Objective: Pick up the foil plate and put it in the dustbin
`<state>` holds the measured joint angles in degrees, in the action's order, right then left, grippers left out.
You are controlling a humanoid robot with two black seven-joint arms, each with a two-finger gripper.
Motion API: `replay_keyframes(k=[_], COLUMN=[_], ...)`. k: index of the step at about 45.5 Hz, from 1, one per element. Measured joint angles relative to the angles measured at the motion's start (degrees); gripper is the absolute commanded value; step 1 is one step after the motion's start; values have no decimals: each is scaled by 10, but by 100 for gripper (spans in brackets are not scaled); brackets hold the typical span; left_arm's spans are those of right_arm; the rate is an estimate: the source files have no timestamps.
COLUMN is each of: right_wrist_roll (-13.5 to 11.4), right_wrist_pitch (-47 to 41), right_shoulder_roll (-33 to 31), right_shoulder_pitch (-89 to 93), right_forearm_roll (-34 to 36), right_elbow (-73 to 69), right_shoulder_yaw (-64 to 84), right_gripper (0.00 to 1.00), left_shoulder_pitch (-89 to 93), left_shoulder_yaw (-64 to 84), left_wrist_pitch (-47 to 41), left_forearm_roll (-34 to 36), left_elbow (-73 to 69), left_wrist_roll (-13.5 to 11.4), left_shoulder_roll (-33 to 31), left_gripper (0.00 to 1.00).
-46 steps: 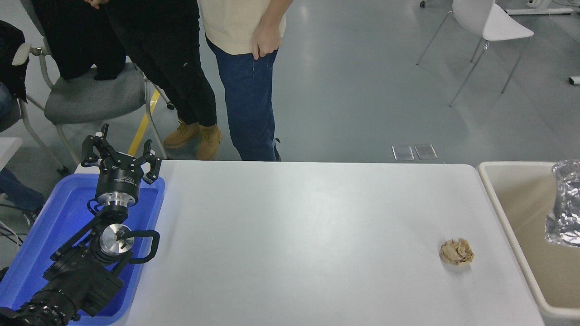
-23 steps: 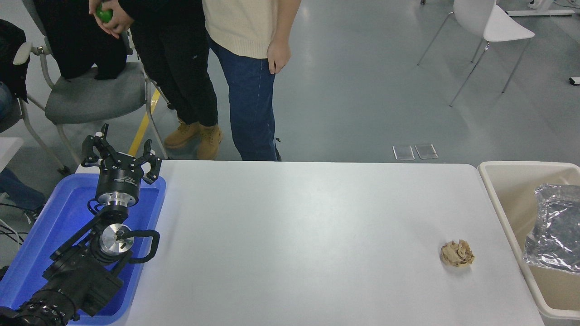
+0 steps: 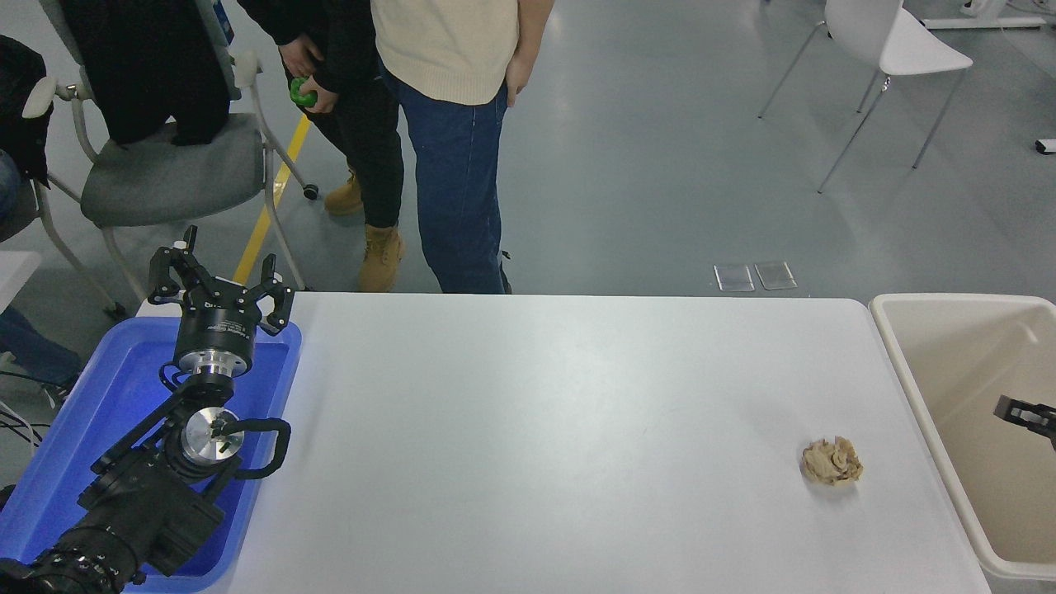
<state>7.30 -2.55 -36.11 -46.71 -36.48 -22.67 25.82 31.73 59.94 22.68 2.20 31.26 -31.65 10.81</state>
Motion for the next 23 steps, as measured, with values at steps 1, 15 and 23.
replay_keyframes(k=[1, 15, 23], right_wrist_roll=[0, -2, -2], right_wrist_pitch=[-1, -23, -43], right_shoulder_roll=[-5, -73, -107], right_shoulder_pitch=[-7, -113, -203], right_forearm_roll=[0, -2, -3], right_elbow=[-15, -236, -353], right_shoulder_yaw=[0, 22, 75], right_gripper=[100, 100, 100], left_shoulder_pitch=[0, 0, 1], left_shoulder_yaw=[0, 0, -1], left_wrist_pitch=[0, 0, 0], left_forearm_roll=[0, 0, 1], left_elbow=[0, 0, 0], left_wrist_roll=[0, 0, 0], left_shoulder_roll=[0, 0, 0], left_gripper=[99, 99, 99])
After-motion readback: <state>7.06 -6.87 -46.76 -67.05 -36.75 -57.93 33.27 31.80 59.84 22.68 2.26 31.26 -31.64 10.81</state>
